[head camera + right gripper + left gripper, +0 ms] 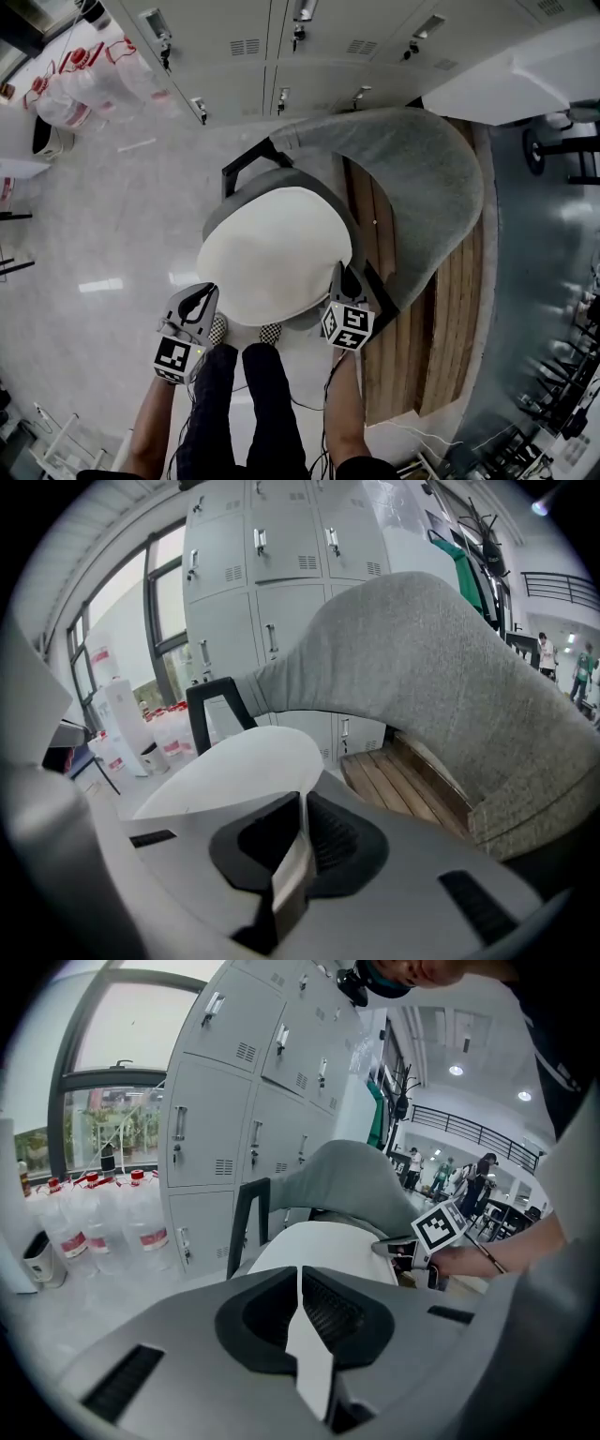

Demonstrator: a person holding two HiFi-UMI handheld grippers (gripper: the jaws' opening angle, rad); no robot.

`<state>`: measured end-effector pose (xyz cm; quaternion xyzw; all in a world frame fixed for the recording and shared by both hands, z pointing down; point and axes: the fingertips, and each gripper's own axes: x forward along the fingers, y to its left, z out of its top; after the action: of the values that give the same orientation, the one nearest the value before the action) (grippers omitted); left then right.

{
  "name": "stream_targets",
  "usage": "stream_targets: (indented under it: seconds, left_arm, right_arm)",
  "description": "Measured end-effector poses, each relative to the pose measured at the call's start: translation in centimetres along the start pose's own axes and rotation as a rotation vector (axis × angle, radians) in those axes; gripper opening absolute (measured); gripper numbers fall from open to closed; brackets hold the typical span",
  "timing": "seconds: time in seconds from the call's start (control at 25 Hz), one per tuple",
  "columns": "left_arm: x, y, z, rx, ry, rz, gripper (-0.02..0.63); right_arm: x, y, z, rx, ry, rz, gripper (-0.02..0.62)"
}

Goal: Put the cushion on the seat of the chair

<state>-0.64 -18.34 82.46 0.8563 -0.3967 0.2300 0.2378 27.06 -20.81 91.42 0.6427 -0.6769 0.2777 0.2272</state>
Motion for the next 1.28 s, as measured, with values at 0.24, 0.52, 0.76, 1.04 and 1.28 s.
stream_targets:
  seconds: [0.24,0.52,0.76,1.04,1.28]
  left_arm:
    - [1.8,0.4,-2.3,-0.021,0.018,0.008,0.028]
    - [2.9,1.3,-4.5,-0.044,0.039,0.031,0.028]
    - [3.0,2.1,-5.4,-0.07,0.047,0.055,0.028]
    - [2.2,2.6,-5.7,-0.085,0.043,0.069,0.028]
    - [2.2,1.9,-5.7,-0.076,0.042,0.057,0.028]
  right_arm:
    - [2.6,-0.8,-1.7,0.007,0.019,-0.012,0.041]
    - [5.2,-1.8,-3.9,0.025,0.047,-0.02,0.041]
    - [6.7,-2.3,-5.3,0.023,0.079,-0.017,0.041]
    - [7.5,-2.4,-6.3,0.031,0.094,-0.02,0.041]
    - [7.1,-3.0,-6.1,0.063,0.073,-0.044,0.08]
